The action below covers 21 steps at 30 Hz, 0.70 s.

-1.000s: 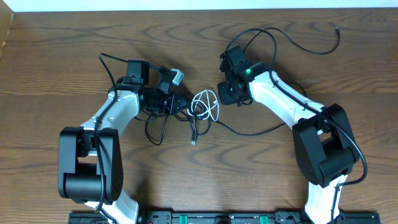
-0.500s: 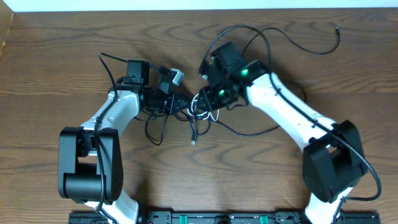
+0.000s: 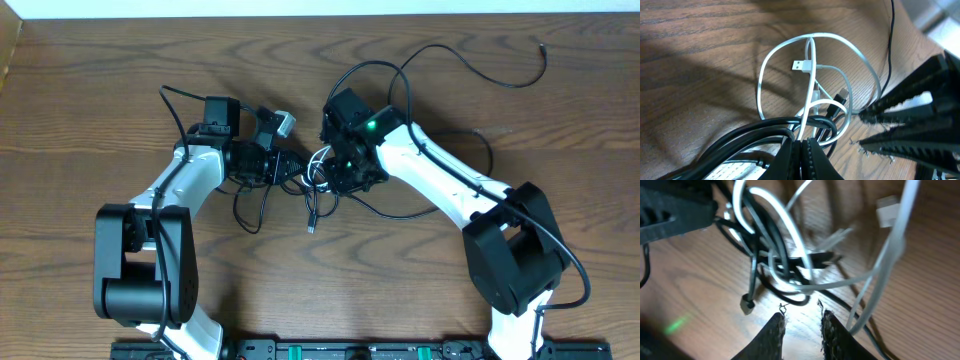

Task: Untangle cables

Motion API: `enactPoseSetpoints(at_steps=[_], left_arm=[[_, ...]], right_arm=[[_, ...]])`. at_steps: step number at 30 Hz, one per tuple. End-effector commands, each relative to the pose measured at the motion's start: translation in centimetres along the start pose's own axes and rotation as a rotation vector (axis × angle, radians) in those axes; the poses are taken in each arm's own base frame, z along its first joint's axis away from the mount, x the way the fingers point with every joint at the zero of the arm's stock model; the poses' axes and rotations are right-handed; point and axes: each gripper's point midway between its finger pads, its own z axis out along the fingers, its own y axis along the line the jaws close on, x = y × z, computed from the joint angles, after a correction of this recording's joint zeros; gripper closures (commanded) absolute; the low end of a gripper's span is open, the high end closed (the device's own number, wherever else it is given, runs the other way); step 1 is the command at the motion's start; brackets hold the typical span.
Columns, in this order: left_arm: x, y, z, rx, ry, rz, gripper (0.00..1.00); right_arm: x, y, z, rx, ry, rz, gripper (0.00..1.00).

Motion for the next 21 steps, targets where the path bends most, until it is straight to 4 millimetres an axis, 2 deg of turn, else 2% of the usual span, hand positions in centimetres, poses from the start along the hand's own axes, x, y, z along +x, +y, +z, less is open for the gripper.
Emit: enactPoseSetpoints(at_steps=[1, 8, 15, 21], left_arm=[[0.4, 0.0, 0.2, 0.021, 0.008, -0.004, 0.93], [0.4, 0.0, 0.2, 0.021, 0.008, -0.004, 0.93], [0.4, 0.0, 0.2, 0.021, 0.008, -0.005, 0.93], [0.4, 0.0, 0.2, 0.021, 0.008, -0.004, 0.93]], right_arm=[[-0.2, -1.2, 0.1, 0.057, -0.004, 0.017, 0.75], [-0.5, -0.9, 1.0, 0.050, -0.031, 0.008, 0.74], [-2.7, -0.8, 1.0, 0.047, -0.127, 0.008, 0.74], [-2.7, -1.1, 1.9, 0.046, -0.143, 0.015, 0.76]])
